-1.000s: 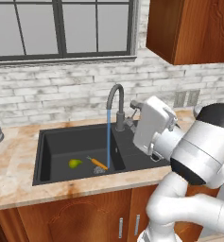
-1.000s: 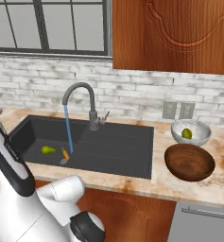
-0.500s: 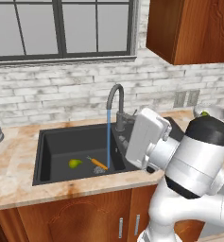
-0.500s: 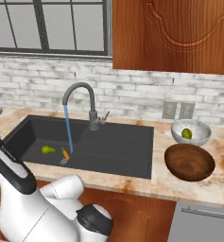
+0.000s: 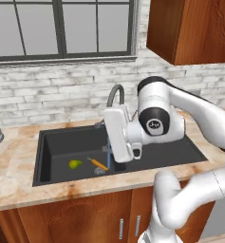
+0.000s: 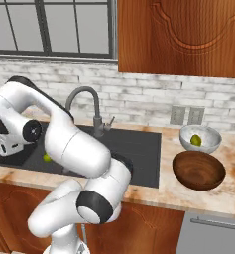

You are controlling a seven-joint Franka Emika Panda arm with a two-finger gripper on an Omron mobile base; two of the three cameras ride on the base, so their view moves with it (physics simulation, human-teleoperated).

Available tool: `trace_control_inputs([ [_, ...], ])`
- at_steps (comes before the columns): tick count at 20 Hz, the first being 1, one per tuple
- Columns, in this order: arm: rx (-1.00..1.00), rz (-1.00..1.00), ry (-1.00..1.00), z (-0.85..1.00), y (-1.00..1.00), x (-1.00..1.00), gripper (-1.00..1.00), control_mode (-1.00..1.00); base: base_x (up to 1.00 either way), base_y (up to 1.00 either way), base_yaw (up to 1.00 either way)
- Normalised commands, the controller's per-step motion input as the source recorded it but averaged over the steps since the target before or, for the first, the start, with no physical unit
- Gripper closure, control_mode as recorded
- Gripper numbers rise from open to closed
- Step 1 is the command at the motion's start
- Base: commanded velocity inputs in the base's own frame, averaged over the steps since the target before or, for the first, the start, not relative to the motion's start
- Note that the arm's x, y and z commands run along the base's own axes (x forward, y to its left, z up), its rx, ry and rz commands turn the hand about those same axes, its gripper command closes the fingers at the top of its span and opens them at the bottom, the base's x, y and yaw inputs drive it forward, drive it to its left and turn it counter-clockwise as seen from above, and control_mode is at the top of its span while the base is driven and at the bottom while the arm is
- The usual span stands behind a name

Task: Pick the pears from the sink and place them in one bowl. Place the carrot in the other bowl. Then turn off the sink faucet.

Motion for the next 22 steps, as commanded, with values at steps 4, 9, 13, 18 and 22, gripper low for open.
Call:
trace_control_inputs([
  [4, -0.16, 0.17, 0.56, -0.13, 0.03, 0.3, -1.0, -1.0, 0.0, 0.0, 0.0],
  [9, -0.04, 0.16, 0.08, 0.1, 0.03, 0.38, -1.0, -1.0, 0.0, 0.0, 0.0],
  [13, 0.0, 0.0, 0.02, -0.03, -0.01, 0.07, -1.0, -1.0, 0.0, 0.0, 0.0],
  [18, -0.58, 0.01, -0.07, 0.0, -0.26, 0.35, -1.0, -1.0, 0.0, 0.0, 0.0],
  [22, -0.72, 0.07, -0.14, 0.21, -0.03, 0.71, -1.0, -1.0, 0.0, 0.0, 0.0],
])
